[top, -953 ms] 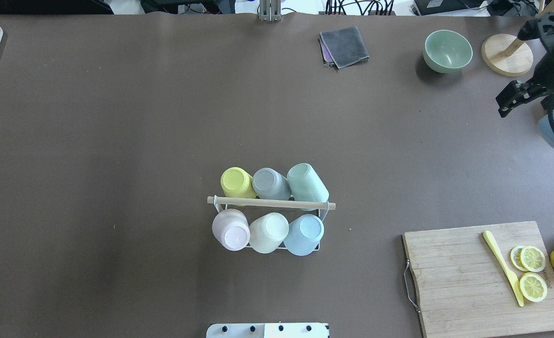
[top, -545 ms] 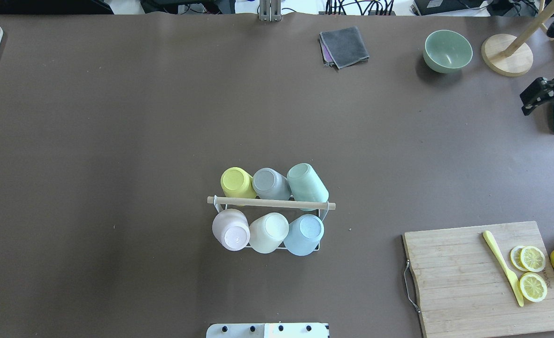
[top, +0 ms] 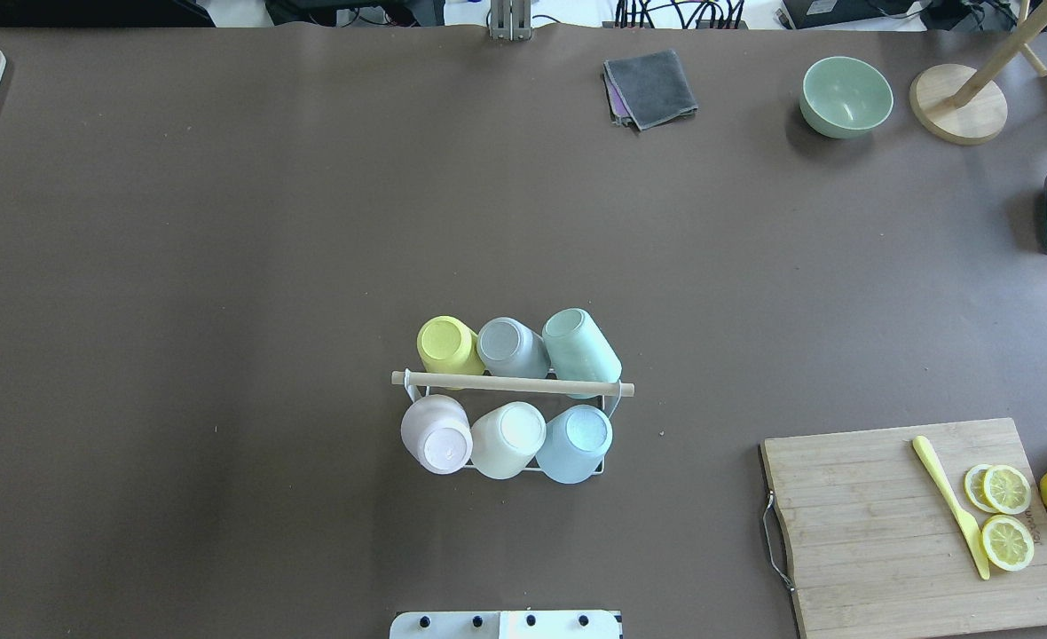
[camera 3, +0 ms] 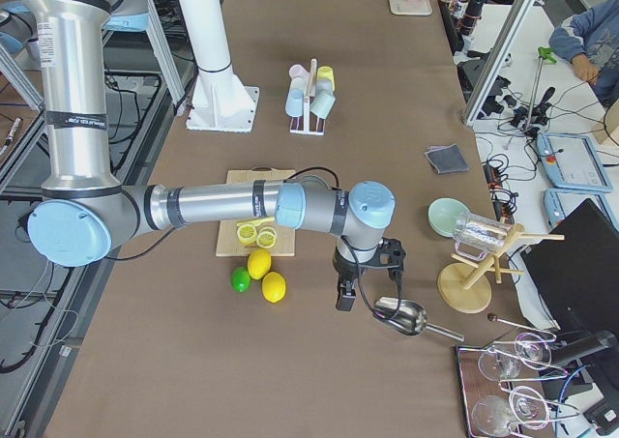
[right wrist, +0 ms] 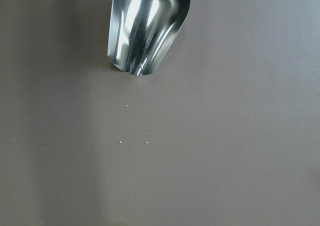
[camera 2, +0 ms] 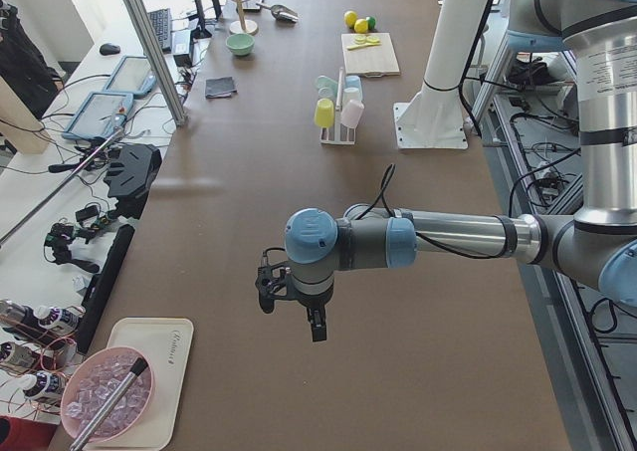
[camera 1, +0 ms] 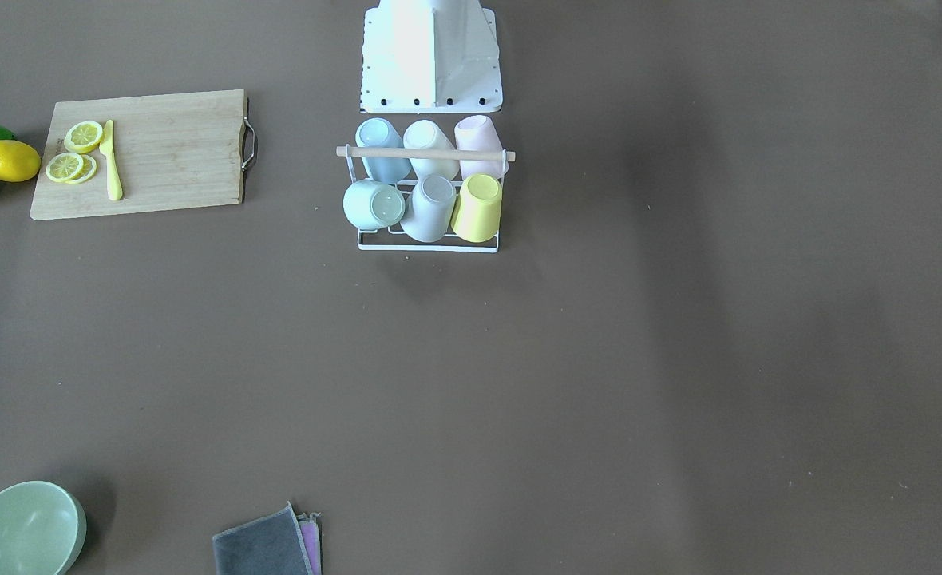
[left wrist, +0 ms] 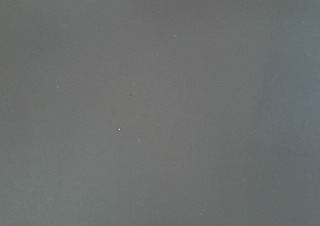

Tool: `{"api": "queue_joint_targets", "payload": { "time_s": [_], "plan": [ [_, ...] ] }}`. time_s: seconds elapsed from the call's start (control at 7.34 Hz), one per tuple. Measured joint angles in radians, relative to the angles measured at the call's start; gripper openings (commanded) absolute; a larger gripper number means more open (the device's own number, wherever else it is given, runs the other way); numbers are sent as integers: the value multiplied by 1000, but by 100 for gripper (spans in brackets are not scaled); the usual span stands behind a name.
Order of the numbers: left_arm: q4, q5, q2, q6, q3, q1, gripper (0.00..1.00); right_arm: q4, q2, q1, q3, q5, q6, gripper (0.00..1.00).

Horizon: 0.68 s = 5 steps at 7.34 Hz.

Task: Place cup on cup holder

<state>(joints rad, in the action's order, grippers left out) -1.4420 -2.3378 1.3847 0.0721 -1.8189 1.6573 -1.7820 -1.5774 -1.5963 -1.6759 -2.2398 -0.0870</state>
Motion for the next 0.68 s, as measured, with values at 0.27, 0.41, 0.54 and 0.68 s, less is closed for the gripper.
{"api": "queue_joint_targets", "payload": {
  "time_s": [0.27, 0.41, 0.54, 0.68],
  "plan": [
    [0, 0, 0, 0, -1, 0, 99, 75, -54, -98, 60, -69, -85, 100],
    [0, 0, 0, -1, -2, -1, 99, 115, -59, -118, 105, -85, -94, 100],
    [0, 0, 0, -1, -1, -1, 99, 143, -43, -126, 156, -89, -95, 100],
    [-1, 0, 1, -1, -2, -1, 99, 156, -28, -128, 189, -88, -95, 100]
  ]
}}
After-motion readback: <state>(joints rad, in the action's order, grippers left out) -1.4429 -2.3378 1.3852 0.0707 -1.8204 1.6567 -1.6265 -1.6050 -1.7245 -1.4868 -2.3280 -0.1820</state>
